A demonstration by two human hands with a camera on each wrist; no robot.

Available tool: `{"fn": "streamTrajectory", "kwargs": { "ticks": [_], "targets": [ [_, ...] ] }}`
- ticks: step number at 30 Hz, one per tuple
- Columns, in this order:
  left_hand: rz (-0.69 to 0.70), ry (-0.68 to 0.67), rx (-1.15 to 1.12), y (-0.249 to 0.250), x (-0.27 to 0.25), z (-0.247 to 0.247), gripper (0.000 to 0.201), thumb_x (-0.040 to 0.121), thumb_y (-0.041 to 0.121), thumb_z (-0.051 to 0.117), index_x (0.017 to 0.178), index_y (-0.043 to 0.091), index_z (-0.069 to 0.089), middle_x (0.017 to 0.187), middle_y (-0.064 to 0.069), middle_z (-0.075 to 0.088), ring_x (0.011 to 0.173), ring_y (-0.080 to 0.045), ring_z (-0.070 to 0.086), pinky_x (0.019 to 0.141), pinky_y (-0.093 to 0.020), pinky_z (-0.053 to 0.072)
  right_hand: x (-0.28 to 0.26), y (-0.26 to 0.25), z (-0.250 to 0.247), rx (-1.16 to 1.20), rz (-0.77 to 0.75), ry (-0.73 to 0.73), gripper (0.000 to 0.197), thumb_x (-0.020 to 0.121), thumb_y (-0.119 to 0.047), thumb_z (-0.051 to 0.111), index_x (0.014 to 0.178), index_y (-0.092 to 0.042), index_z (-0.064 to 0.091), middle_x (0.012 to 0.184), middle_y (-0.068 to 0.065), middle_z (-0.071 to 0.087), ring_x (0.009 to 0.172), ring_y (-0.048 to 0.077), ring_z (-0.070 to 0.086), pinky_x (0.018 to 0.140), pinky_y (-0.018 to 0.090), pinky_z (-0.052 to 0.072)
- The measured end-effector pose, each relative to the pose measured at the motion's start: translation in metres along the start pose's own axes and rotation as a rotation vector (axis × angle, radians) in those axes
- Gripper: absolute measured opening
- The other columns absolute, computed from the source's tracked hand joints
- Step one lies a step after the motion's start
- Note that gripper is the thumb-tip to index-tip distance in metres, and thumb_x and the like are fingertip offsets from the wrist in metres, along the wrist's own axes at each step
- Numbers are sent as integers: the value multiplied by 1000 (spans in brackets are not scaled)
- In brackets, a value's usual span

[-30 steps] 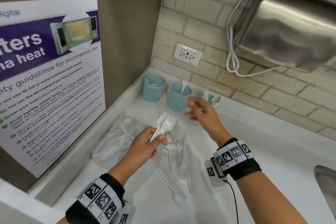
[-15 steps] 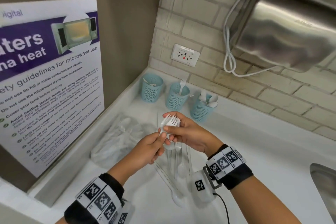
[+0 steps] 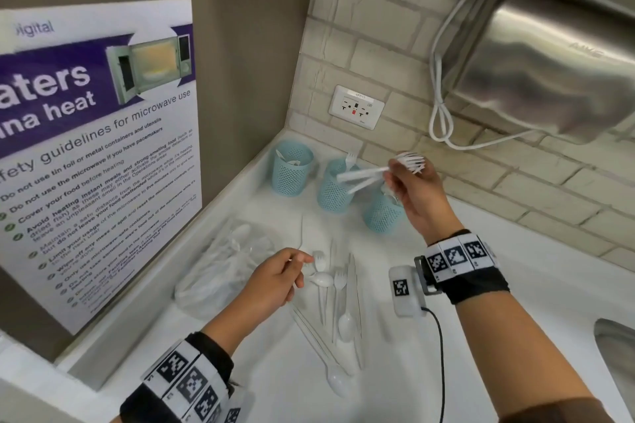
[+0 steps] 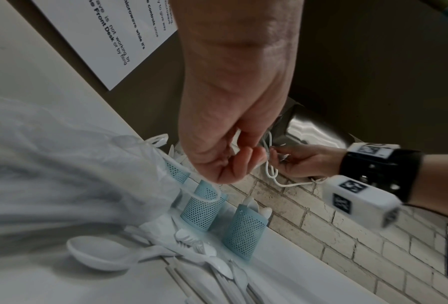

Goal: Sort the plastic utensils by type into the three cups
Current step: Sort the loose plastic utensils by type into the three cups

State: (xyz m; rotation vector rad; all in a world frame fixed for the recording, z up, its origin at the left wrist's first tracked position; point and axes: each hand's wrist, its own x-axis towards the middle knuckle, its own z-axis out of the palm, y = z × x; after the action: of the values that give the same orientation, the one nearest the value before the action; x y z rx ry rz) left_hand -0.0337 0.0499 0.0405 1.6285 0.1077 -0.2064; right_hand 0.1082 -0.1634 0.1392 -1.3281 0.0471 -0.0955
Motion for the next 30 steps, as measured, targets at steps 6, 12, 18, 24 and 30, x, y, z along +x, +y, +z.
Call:
{"fn": "streamTrajectory", "kwargs": {
  "ticks": [6,12,18,24,30],
  "targets": [
    [9,17,18,-3,1,-5,23,100,25,41,103,21,63,67,4,55,44,-3,43,46,-14,35,40,14,22,135,-52,148,16,92,0,58,94,-14,52,92,8,60,79,14,65,80,23,57],
    [1,23,23,-5,-2,-9,23,101,24,39,104,21,62,68,4,55,47,-4,44,47,-12,35,68,47,32,127,-18,188,18,91,6,56,97,-10,50,92,10,57,77,15,63,73,22,58],
    [-14,35,14,-7,0,-11,22,101,23,39,102,23,62,67,5,56,47,-4,44,47,-12,35,83,73,14,-78,40,172,32,91,6,54,121,-2,50,111,18,54,88,18,62,73,20,58],
    [-24,22,21,-7,0,-8,22,101,25,39,103,23,61,68,4,56,50,-5,45,48,-12,36,94,77,6,-438,143,102,75,76,-13,67,144,-19,36,133,14,57,116,25,60,102,39,48],
    [-18,20,35,-6,-1,-8,22,101,24,40,105,21,61,70,3,57,50,-4,46,48,-11,37,95,70,11,-548,133,21,85,81,-13,69,151,-17,21,143,12,48,124,23,54,107,42,43]
  ]
}}
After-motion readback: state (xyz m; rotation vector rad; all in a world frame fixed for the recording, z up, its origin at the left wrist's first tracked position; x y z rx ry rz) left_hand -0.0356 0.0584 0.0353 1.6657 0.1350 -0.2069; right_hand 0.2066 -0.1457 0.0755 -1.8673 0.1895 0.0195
